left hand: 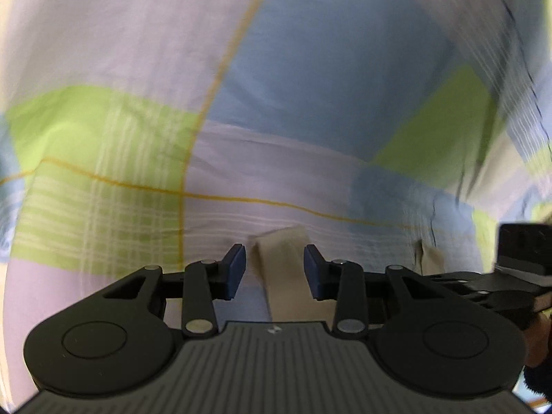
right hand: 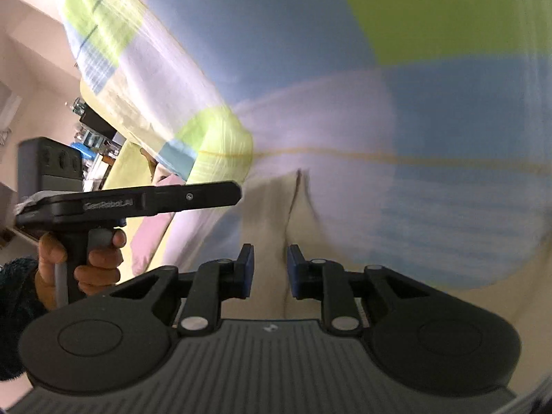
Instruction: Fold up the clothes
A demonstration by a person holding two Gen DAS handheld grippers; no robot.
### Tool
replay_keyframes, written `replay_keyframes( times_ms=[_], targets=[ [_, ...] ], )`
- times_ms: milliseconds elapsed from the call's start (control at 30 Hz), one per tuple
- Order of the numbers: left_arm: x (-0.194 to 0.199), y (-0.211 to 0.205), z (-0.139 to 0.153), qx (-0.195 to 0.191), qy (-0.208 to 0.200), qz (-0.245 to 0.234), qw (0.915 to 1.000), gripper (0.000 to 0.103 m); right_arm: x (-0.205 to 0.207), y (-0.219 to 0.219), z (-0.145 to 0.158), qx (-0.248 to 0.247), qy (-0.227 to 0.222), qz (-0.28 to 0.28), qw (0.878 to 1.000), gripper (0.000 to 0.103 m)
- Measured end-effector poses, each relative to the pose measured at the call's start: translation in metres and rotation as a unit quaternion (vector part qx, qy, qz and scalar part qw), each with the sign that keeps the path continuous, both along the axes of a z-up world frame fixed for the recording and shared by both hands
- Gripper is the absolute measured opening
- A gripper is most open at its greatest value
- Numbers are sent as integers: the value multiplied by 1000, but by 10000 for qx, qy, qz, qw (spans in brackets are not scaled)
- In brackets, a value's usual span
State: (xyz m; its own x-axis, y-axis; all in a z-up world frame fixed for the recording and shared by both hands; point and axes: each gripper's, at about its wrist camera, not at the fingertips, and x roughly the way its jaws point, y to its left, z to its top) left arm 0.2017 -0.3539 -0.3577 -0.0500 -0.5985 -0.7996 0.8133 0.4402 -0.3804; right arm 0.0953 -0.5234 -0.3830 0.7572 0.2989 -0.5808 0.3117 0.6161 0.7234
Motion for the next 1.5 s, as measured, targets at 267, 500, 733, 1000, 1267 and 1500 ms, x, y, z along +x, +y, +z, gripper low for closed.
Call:
replay_keyframes(
  times_ms=[267, 500, 733, 1000, 1267, 1500],
  targets=[
    [2, -10, -11, 478, -389, 8, 9981, 43, 3, -7, -4, 137, -459, -464, 9978, 7],
    [-11, -14, -4, 595, -1060, -44, 9926, 43, 7, -18, 8, -135, -205, -542, 9982, 15],
    [-9, -8, 0, 507, -989, -60, 9938, 44, 27, -19, -10, 453, -63, -560, 9974, 20],
    [-25, -7, -3, 503, -1082, -389, 9921, 44, 39, -28, 3, -247, 53, -736, 9970, 0],
    [-39, -9, -8, 520, -1248, -648, 9887, 44, 30, -41, 21, 41, 33, -510, 9987, 8],
    [-39, -9, -20, 652, -1126, -679, 9892, 44, 16, -18, -5, 361, 418, -477, 9973, 8]
  ],
)
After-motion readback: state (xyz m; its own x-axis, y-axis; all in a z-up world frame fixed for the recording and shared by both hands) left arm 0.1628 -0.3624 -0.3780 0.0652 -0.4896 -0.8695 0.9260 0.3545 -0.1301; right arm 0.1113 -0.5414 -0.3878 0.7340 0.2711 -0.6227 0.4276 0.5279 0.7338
